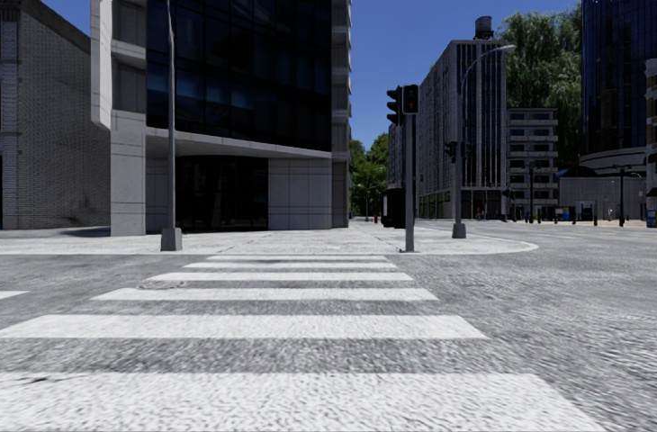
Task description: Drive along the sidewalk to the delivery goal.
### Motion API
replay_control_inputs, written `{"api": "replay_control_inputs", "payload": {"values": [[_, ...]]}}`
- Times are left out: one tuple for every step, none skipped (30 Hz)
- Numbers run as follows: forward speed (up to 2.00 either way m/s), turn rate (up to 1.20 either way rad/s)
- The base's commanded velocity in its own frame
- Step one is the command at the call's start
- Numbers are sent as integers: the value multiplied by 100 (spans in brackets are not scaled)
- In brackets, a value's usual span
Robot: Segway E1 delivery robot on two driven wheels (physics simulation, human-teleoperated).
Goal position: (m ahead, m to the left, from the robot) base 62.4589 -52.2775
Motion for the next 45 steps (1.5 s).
{"api": "replay_control_inputs", "payload": {"values": [[141, 0], [141, 0], [146, 0], [152, 0], [159, 0], [160, 0], [160, 0], [161, 0], [161, 0], [161, 0], [162, 0], [162, 0], [162, 0], [162, 0], [163, 0], [164, 0], [164, 0], [164, 0], [164, 0], [164, 0], [164, 0], [164, 0], [164, 0], [164, 0], [164, 0], [164, 0], [164, 0], [164, 0], [200, 0], [200, 0], [200, 0], [200, 0], [200, 0], [200, 0], [200, 0], [200, 0], [200, 0], [200, 0], [200, 0], [200, 0], [200, 0], [200, 0], [200, 0], [200, 0], [200, 0]]}}
